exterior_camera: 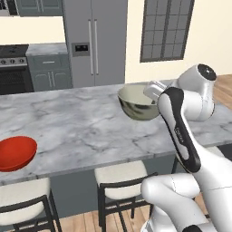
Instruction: Pick up the bowls from the cabinet and place each bowl in front of a stool on the dining counter.
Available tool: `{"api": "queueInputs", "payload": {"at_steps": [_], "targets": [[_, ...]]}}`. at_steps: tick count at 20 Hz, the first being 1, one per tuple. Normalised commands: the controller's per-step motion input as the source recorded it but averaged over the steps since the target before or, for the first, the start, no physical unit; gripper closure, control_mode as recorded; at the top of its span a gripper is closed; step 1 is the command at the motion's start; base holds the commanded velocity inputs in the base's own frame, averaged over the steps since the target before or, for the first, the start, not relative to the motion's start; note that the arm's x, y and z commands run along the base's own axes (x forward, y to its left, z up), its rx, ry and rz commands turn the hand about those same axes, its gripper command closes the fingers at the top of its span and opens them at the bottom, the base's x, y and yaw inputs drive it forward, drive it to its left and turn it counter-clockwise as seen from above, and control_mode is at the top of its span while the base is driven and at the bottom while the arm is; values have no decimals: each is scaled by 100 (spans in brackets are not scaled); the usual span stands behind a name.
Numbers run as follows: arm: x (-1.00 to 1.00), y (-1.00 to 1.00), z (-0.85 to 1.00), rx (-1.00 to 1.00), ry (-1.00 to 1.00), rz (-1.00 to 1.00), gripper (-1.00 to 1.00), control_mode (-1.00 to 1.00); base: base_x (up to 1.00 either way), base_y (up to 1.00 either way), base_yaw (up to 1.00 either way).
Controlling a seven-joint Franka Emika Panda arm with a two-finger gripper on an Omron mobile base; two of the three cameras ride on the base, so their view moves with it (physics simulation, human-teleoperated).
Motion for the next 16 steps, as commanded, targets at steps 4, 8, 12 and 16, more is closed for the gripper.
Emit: {"api": "queueInputs", "payload": {"at_steps": [4, 8, 12, 16], "targets": [[23, 12, -31, 0, 8, 15, 100, -100, 0, 0, 0], [30, 16, -37, 0, 2, 13, 100, -100, 0, 0, 0], [19, 18, -40, 0, 5, 5, 100, -100, 0, 0, 0], [18, 10, -42, 0, 5, 0, 100, -100, 0, 0, 0]]}}
